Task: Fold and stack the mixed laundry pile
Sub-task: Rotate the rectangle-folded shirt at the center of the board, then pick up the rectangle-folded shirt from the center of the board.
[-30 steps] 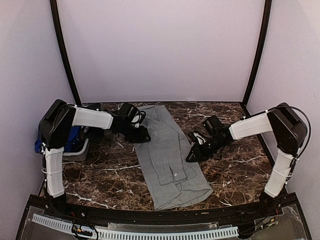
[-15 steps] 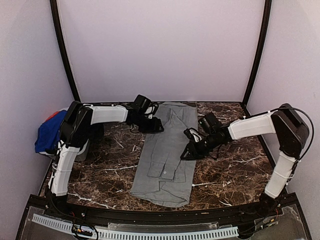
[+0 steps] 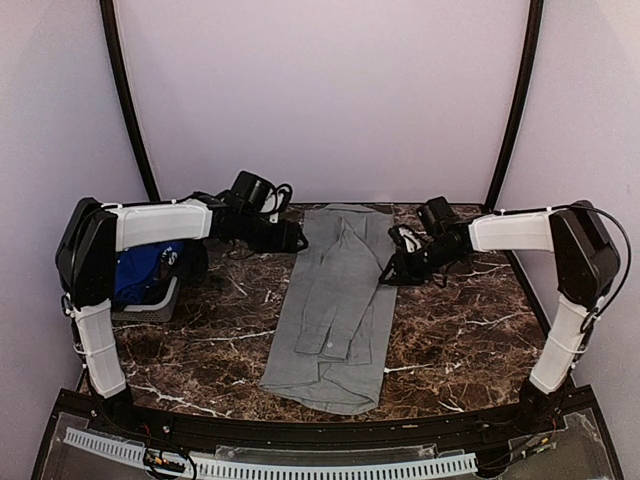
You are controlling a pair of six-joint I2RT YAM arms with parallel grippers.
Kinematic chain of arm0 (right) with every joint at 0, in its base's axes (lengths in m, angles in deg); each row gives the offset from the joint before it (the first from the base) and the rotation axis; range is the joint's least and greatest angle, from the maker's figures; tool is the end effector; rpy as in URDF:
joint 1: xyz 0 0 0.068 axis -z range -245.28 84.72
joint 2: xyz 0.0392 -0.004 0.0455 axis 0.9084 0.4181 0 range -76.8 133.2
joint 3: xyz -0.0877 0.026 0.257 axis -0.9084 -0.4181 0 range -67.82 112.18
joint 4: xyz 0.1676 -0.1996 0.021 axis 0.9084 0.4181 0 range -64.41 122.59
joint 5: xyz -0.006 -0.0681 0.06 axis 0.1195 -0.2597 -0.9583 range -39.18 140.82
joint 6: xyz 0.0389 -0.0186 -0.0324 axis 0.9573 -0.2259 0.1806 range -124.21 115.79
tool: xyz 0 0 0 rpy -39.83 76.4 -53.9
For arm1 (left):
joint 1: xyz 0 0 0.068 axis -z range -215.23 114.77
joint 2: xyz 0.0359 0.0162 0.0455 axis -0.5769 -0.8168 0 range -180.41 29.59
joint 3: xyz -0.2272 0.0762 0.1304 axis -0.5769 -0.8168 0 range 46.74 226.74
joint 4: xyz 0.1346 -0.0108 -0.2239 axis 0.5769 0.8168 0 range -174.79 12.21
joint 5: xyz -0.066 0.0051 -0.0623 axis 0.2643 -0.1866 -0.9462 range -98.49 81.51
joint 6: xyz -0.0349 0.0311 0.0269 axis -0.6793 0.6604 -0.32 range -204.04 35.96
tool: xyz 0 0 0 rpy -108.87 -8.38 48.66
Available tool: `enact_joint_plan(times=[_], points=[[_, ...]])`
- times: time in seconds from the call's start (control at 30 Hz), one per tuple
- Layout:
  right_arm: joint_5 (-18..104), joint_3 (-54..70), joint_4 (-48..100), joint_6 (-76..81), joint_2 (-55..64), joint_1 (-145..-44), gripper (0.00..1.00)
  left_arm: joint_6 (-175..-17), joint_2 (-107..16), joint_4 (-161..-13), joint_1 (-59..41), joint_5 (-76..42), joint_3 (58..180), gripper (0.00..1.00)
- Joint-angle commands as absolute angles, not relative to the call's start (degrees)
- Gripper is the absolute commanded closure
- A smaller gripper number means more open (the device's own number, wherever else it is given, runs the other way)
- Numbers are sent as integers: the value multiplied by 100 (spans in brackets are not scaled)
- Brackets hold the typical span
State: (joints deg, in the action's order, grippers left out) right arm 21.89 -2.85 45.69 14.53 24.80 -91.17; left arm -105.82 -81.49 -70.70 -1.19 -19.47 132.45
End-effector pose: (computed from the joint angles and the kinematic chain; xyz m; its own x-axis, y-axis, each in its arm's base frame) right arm 0.3193 0.1740 0.1861 -0.9118 -0.1298 -0.3896 -0.3462 0.7531 0.5594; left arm 0.3660 -0.2554 0.2398 -0.7382 0.0591 -0.6720 0.4281 0.8109 -0.3990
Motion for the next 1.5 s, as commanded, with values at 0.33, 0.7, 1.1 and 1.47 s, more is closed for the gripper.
enact_joint_plan(times=[0.33, 0.7, 1.1, 1.47], points=[[2746, 1177, 5212, 1257, 4234, -9060, 81, -10911, -7347, -7724, 54, -1985, 11380, 30], [2702, 2799, 5790, 1100, 5005, -8651, 84, -10898, -6406, -7899, 63, -1567, 10834, 2], [2174, 1005, 5033, 1244, 1483, -8570, 48, -11795, -4750, -8432, 93, -2650, 9696, 1], [1049, -2248, 4630, 2503, -484, -9118, 49, -13039, -3818, -7991, 1179, -2896, 7961, 28]])
